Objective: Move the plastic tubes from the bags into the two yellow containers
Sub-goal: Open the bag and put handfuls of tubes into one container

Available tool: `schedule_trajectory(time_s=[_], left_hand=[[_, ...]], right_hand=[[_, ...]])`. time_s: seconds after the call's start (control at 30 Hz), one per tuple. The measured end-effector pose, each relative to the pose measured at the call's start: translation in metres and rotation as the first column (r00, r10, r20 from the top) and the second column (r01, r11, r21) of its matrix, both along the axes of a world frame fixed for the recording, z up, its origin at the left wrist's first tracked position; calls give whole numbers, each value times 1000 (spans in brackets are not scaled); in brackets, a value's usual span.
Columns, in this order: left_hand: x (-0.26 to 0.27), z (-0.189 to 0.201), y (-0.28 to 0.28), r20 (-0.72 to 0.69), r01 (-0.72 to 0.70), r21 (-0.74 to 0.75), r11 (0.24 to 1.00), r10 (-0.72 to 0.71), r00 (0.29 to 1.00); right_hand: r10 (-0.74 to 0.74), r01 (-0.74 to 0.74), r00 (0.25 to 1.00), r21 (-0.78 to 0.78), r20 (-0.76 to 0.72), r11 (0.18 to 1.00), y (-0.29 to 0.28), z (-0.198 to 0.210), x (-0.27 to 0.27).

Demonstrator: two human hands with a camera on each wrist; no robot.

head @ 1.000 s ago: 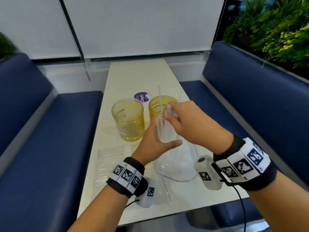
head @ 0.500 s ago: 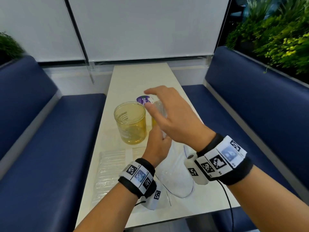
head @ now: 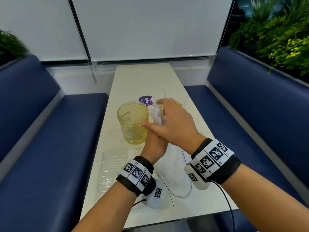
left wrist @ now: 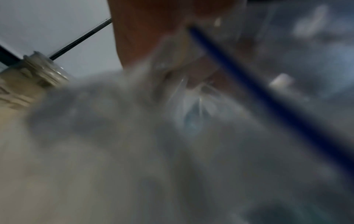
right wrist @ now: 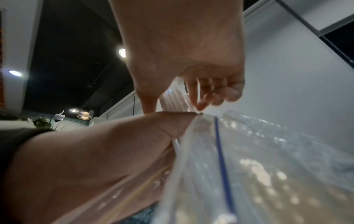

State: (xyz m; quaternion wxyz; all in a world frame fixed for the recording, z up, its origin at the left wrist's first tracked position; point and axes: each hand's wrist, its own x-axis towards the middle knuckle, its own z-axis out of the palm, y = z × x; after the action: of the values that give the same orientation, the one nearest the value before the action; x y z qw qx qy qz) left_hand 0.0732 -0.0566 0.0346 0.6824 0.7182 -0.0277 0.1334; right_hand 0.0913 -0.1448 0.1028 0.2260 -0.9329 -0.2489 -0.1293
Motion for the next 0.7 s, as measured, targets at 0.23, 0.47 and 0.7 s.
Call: schedule_trajectory(time_s=[0.23,0.47,0.7], left_hand=[[-2,-17,12,44,41,131,991,-47,998],[-7,-38,28,-94,61,147,987,-48,994],[-17,-62,46,-162,20,163,986,7,987]], right_hand=[[26,-27,999,45,34,999,11,-6,5],[125,-125,992,343,22,931,15,54,15],[22,-80,995,646,97,759,-8,105,67]])
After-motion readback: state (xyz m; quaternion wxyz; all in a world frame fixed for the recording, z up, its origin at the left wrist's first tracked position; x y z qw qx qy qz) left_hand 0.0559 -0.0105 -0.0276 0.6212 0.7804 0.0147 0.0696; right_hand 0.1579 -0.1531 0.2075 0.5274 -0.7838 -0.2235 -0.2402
